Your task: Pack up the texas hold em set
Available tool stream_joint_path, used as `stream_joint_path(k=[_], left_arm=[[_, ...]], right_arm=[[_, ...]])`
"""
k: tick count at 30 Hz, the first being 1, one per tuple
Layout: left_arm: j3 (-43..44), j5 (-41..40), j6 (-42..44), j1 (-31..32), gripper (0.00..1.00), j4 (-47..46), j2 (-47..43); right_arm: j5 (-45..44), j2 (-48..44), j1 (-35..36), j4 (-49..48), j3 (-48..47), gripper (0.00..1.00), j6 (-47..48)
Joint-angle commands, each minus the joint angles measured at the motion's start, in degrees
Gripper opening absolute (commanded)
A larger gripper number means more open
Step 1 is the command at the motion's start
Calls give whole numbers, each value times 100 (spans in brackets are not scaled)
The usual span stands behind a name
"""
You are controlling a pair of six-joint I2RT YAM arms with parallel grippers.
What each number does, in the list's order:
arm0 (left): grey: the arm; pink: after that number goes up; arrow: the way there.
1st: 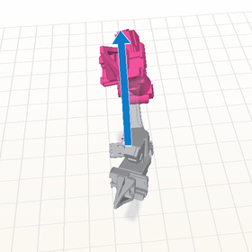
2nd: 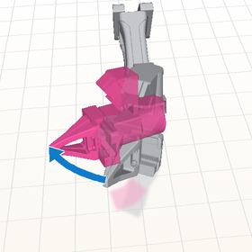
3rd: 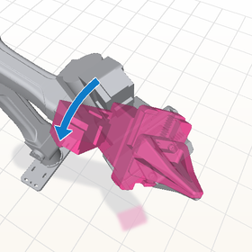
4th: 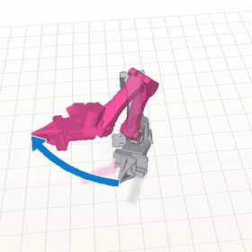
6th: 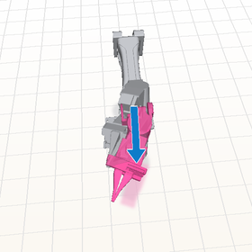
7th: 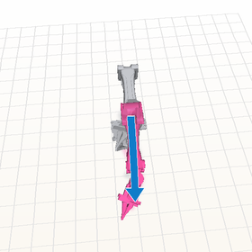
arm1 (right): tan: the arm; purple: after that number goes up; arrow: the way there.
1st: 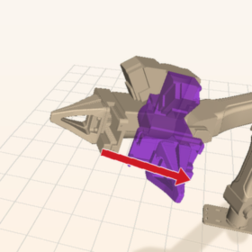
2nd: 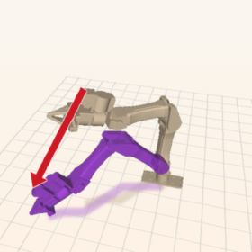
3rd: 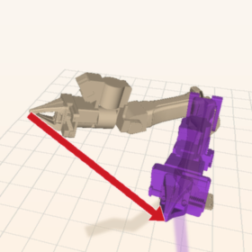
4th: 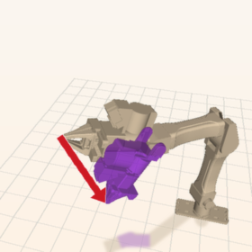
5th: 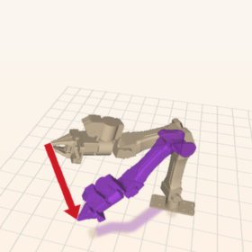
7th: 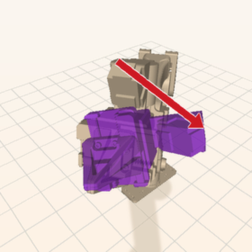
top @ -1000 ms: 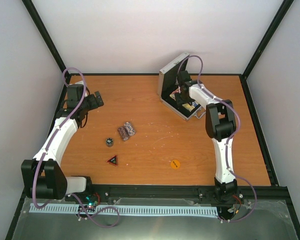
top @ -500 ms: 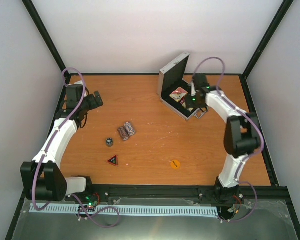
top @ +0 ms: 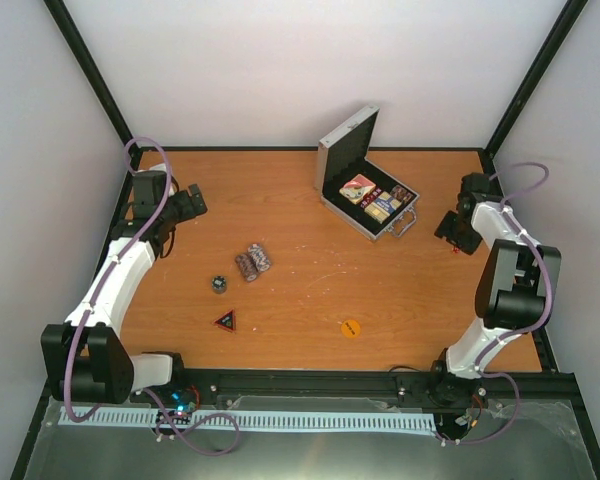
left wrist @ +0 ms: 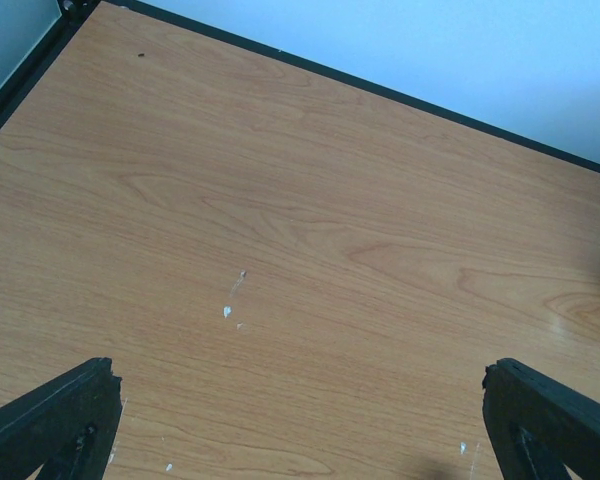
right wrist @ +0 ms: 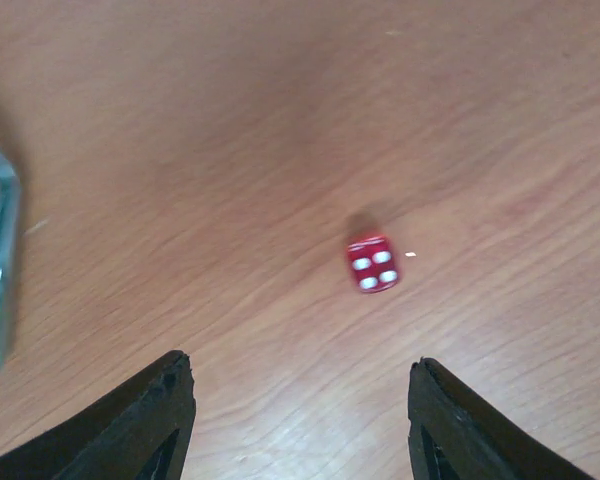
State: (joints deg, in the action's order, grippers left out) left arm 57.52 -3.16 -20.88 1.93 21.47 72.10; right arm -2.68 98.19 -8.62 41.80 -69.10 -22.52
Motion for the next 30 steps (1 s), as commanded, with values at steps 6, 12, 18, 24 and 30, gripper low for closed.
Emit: stream_joint_path(k=[6,12,18,24,30], left_arm=[[0,52,128,4,100,-19,-93],[20,96,87,3,100,-87,-42],[14,71,67,5,100,-75,-55],[35,78,58,0,100,-67,-15],[58,88,66,0,100,-51,24]], right_arm=[[-103,763,-375,-260,-234,55,451],[-130,980,-376,-410,-302,51,962],[-361,1124,-386,-398,-398,47,1281],[-238,1212,-386,-378,-392,42,1433],[-337,1237,-389,-313,-341,33,1483]])
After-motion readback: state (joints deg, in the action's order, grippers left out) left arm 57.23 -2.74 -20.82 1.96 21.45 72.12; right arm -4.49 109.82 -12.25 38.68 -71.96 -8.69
